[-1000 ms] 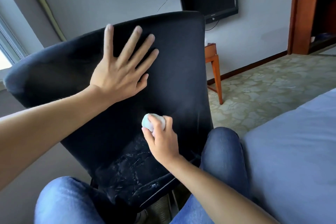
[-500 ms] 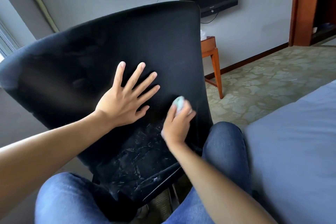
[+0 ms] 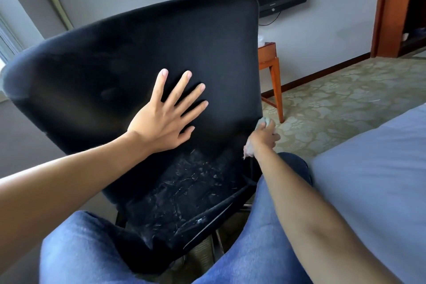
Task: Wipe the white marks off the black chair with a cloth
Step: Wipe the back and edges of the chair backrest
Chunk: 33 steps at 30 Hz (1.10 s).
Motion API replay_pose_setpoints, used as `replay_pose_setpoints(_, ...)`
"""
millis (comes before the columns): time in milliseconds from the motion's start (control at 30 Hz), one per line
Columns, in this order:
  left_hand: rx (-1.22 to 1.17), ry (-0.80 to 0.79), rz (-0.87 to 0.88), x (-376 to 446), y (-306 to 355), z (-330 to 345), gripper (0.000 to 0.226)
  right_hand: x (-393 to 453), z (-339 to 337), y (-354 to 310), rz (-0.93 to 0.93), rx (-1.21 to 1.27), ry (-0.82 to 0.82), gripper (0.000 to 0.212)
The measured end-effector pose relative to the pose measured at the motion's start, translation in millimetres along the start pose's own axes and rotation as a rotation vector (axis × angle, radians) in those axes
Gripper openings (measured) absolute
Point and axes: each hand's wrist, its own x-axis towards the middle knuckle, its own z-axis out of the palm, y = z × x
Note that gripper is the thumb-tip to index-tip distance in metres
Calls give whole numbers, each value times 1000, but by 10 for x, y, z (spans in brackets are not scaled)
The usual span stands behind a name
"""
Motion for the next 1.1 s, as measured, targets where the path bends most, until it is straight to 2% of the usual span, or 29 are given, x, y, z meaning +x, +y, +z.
replay_pose_setpoints(67,8,6,-8,26,-3,6,71,-10,21,192,-24,-98,-37,41)
replay_pose_setpoints(133,10,10,-18,18,9,4,71,-85,93,487,-24,-52,-14,42)
replay_pose_setpoints(200,-3,5,-13,7,9,-10,71,-55,111,617,124,140,21,41)
replay_pose_setpoints(267,-6,10,-9,4,1,3,70,54,77,578,263,254,-27,42)
replay_pose_setpoints(333,-9,19,-14,-11,-6,23,70,80,65,462,231,191,-71,46)
replay_pose_setpoints(400,-15,28,-20,-7,1,33,70,-4,111,267,-78,128,-37,44)
replay_pose_setpoints(500,-11,33,-20,-12,-7,36,69,-244,205,-128,-708,104,-50,45)
replay_pose_setpoints(533,-10,34,-19,-24,-15,32,69,-258,251,-169,-816,88,-28,45)
replay_pose_setpoints(567,-14,36,-18,-35,-21,26,69,-238,272,-157,-837,62,7,45)
replay_pose_setpoints(600,-19,41,-17,-48,-26,26,68,-144,293,-47,-763,30,53,44)
replay_pose_setpoints(633,-21,47,-18,-64,-28,31,68,-32,301,116,-599,12,91,44)
replay_pose_setpoints(733,-19,76,-28,-104,-41,41,68,295,156,507,153,314,65,46)
replay_pose_setpoints(767,-18,85,-33,-117,-44,44,68,344,95,538,276,350,6,46)
replay_pose_setpoints(800,-19,92,-38,-133,-52,53,69,364,76,531,313,308,-46,46)
replay_pose_setpoints(833,-18,93,-40,-153,-54,65,69,337,64,495,276,235,-47,46)
replay_pose_setpoints(867,-12,92,-43,-173,-53,76,69,281,84,433,151,180,-4,44)
replay_pose_setpoints(933,5,87,-34,-178,-57,80,70,139,130,252,-262,164,44,46)
replay_pose_setpoints(1000,8,78,-25,-169,-53,79,69,-32,187,29,-648,143,-2,50)
replay_pose_setpoints(1067,-2,73,-20,-167,-55,72,68,-198,309,40,-805,135,44,49)
replay_pose_setpoints(1100,-11,69,-17,-168,-55,66,67,-279,365,154,-775,120,101,49)
